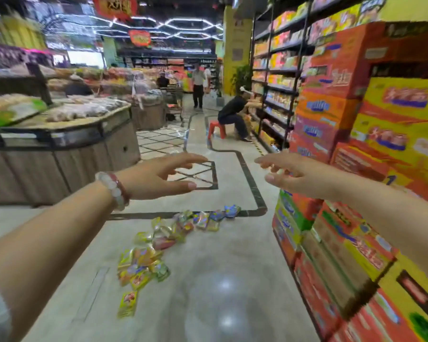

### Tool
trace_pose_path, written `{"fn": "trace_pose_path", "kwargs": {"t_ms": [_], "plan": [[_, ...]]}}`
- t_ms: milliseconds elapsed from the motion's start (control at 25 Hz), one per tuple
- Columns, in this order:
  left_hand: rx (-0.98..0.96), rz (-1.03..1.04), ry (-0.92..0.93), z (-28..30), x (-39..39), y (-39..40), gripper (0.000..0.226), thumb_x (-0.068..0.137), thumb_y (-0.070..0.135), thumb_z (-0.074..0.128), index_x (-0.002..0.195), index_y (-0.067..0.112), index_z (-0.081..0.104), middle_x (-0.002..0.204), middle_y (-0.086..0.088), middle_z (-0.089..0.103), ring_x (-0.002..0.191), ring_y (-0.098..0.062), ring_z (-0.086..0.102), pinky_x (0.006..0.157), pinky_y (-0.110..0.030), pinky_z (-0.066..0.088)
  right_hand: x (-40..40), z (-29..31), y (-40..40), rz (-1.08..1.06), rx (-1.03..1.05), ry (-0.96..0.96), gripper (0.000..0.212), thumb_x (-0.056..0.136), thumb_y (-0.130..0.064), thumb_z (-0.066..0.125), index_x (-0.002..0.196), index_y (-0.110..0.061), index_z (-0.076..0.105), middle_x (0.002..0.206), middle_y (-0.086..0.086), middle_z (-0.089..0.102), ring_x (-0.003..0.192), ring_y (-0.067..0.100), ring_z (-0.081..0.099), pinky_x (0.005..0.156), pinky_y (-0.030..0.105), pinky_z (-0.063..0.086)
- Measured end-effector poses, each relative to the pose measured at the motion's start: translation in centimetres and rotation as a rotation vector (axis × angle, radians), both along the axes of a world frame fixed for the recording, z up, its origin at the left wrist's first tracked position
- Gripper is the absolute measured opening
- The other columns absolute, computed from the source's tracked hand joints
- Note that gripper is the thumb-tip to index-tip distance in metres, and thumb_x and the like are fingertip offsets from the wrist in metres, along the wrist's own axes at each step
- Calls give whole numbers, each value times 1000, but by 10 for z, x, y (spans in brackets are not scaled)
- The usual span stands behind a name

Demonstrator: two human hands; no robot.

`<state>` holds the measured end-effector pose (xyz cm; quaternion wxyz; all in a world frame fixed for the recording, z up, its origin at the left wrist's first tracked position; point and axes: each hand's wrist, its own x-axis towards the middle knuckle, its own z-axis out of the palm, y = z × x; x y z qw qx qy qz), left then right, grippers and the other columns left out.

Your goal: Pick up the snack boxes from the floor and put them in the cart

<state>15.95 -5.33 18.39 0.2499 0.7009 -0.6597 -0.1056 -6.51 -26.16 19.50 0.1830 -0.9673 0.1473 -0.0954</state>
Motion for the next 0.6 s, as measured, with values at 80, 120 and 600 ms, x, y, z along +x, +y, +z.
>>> {"fn": "trace_pose_path", "kwargs": {"t_ms": [80, 120, 600], "plan": [[18, 75, 25, -25, 29, -9, 58, 64, 70, 46, 119, 57, 29, 128, 25, 42, 115, 9, 45, 91, -3, 37, 47, -17, -21, 67, 11, 37, 44, 91, -49, 42, 134, -43, 38, 122, -18, 45, 103, -1, 48, 80, 4, 37], [30, 100, 27, -38, 44, -11, 59, 65, 71, 47, 119, 57, 28, 128, 23, 42, 116, 7, 44, 89, -3, 37, 69, -27, -29, 95, 17, 49, 44, 92, -47, 43, 135, -42, 38, 120, -19, 43, 97, -6, 46, 75, 0, 35], [211, 409, 295, -182, 295, -25, 57, 75, 60, 53, 127, 52, 33, 137, 15, 42, 120, -1, 43, 92, -8, 33, 386, -187, -78, 303, 216, 217, 43, 95, -32, 52, 136, -27, 47, 132, -5, 49, 108, 3, 44, 86, 7, 32]]}}
